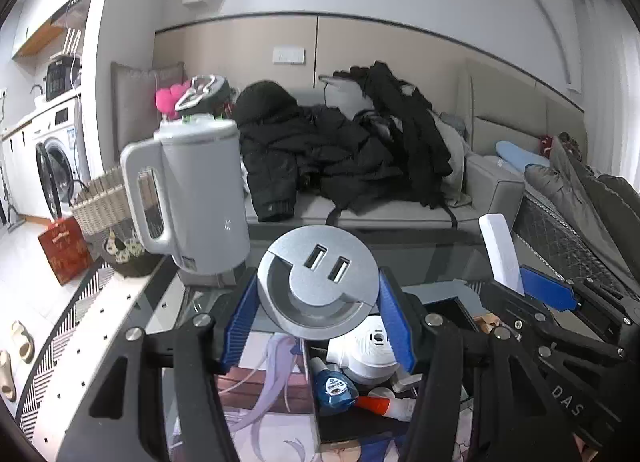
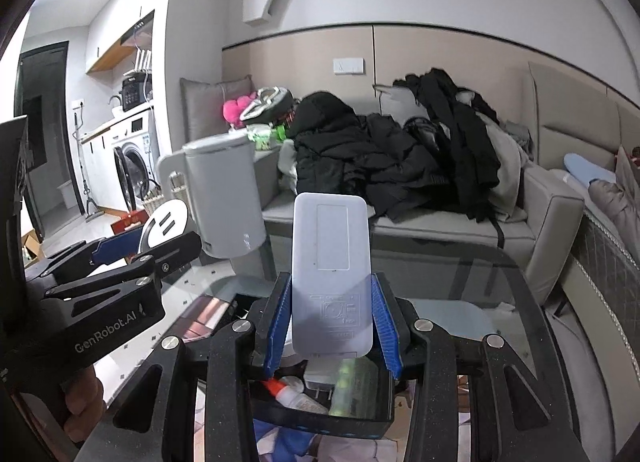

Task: Organize rigid objects
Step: 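Open the left tool to drop the USB socket while the right tool drops the power bank inside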

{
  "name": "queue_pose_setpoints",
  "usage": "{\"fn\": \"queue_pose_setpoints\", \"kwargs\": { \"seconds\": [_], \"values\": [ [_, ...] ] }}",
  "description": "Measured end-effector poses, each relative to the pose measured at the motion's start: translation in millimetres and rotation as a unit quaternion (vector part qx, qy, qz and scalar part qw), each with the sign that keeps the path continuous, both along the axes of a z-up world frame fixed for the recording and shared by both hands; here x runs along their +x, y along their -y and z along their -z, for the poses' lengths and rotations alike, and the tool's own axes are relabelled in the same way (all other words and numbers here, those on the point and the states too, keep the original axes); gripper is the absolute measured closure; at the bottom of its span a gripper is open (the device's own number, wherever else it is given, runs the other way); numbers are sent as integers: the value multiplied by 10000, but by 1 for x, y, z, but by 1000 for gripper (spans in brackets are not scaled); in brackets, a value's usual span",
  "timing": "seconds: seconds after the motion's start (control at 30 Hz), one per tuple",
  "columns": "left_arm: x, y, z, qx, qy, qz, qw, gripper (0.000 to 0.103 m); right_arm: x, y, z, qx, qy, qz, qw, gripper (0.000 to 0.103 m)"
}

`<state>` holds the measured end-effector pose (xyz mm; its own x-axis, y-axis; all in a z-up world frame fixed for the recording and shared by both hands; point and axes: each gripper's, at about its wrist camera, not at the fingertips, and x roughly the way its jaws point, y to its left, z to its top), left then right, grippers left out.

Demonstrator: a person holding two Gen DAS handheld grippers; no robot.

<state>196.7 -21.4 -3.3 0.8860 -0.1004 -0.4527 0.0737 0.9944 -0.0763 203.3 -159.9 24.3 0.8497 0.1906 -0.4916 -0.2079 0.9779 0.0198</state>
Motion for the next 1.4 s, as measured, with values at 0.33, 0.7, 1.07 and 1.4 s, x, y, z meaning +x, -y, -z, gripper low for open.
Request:
{"fn": "queue_pose_setpoints", "kwargs": {
  "seconds": [0.33,0.7,1.07,1.4],
  "values": [
    [26,20,29,121,-624,255,9977,46,37,8,37,-40,-605,51,9981,64],
    [31,22,44,83,-1043,312,9940,46,43,7,62,-23,-1187,-150,9928,64],
    [35,22,51,53,-1303,351,9908,45,41,10,75,-65,-1512,-136,9884,52],
    [19,5,35,-100,-1076,288,9937,24,27,15,62,67,-1341,-167,9908,27]
  ]
}}
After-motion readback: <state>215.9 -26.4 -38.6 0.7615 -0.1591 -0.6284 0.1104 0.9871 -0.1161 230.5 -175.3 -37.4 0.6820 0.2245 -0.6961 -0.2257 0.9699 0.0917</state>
